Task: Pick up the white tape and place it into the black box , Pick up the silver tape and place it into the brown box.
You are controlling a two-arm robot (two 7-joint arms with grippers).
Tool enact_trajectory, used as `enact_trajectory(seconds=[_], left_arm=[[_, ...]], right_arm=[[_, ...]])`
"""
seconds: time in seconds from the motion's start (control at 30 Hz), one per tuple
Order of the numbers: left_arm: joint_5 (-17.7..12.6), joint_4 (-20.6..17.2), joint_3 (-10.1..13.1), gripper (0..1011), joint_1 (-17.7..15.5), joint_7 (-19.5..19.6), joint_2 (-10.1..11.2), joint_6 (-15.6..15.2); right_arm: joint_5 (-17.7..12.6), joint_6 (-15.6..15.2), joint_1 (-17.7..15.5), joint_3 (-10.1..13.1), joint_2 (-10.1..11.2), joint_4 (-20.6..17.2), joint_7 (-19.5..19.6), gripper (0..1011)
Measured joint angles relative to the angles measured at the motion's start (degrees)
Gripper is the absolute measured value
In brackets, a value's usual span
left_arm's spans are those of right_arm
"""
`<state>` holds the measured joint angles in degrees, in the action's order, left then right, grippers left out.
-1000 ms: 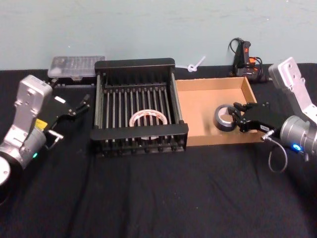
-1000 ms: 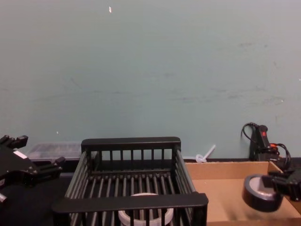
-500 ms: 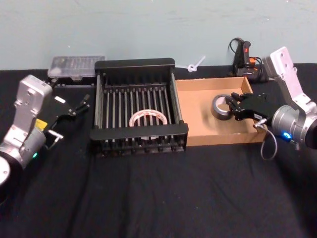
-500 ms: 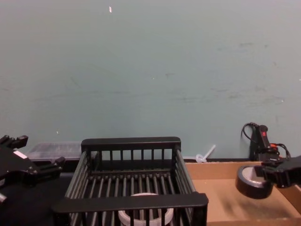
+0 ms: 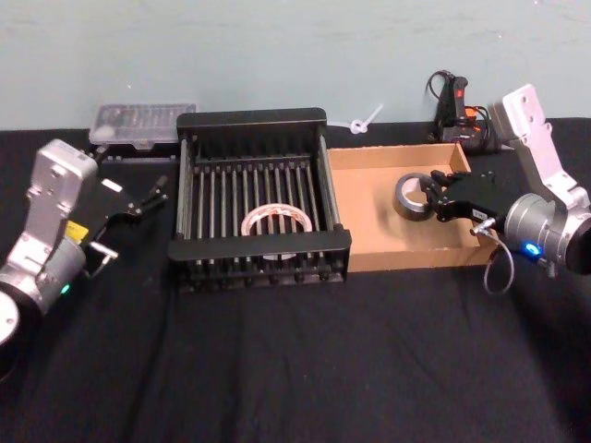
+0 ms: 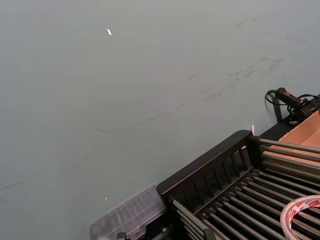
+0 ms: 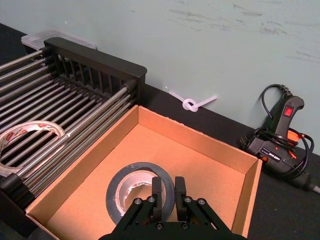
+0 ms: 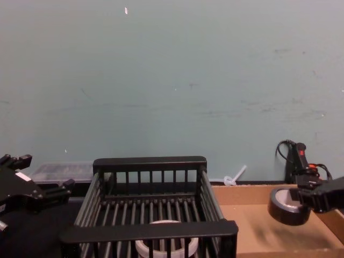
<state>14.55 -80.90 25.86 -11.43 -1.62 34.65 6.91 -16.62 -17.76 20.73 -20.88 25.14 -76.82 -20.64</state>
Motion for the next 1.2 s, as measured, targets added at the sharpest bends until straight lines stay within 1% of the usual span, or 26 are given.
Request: enact_trajectory(seconds=[0.2,0.37,0.4,0.43,0.57,0.7,0.73,0.87,0.9,0.97,1.0,1.1,1.13,1.2], left_arm=[[0.0,0.0,0.0,1001,0.0,0.0,0.0,0.0],[0.0,0.0,0.0,1001,0.0,0.0,0.0,0.0],[0.0,0.0,0.0,1001,0.0,0.0,0.0,0.0],[0.0,0.0,0.0,1001,0.0,0.0,0.0,0.0],[0.0,0.0,0.0,1001,0.0,0.0,0.0,0.0],[0.0,0.0,0.0,1001,0.0,0.0,0.0,0.0],[0.0,0.0,0.0,1001,0.0,0.0,0.0,0.0],[0.0,0.0,0.0,1001,0.0,0.0,0.0,0.0],[0.0,0.0,0.0,1001,0.0,0.0,0.0,0.0],[0.0,0.0,0.0,1001,0.0,0.0,0.0,0.0],[0.0,0.0,0.0,1001,0.0,0.0,0.0,0.0],[0.0,0.0,0.0,1001,0.0,0.0,0.0,0.0],[0.0,0.0,0.0,1001,0.0,0.0,0.0,0.0],[0.0,0.0,0.0,1002,0.0,0.0,0.0,0.0]], right_arm=[[0.0,0.0,0.0,0.0,0.1,-0.1,0.0,158],[0.0,0.1,-0.1,-0.1,0.1,-0.1,0.0,253],[0.0,0.1,-0.1,-0.1,0.1,-0.1,0.0,325],[0.0,0.1,-0.1,-0.1,0.1,-0.1,0.0,339],[0.0,0.1,-0.1,-0.1,0.1,-0.2,-0.1,481],[0.0,0.1,-0.1,-0.1,0.2,-0.2,-0.1,582],[0.0,0.1,-0.1,-0.1,0.2,-0.2,-0.1,645],[0.0,0.1,-0.1,-0.1,0.2,-0.2,-0.1,737],[0.0,0.1,-0.1,-0.1,0.2,-0.2,-0.1,791],[0.0,0.1,-0.1,-0.1,0.2,-0.2,-0.1,835],[0.0,0.1,-0.1,-0.1,0.2,-0.2,-0.1,888],[0.0,0.1,-0.1,-0.1,0.2,-0.2,-0.1,937],[0.0,0.1,-0.1,-0.1,0.2,-0.2,-0.1,982],[0.0,0.1,-0.1,-0.1,0.2,-0.2,-0.1,1002]])
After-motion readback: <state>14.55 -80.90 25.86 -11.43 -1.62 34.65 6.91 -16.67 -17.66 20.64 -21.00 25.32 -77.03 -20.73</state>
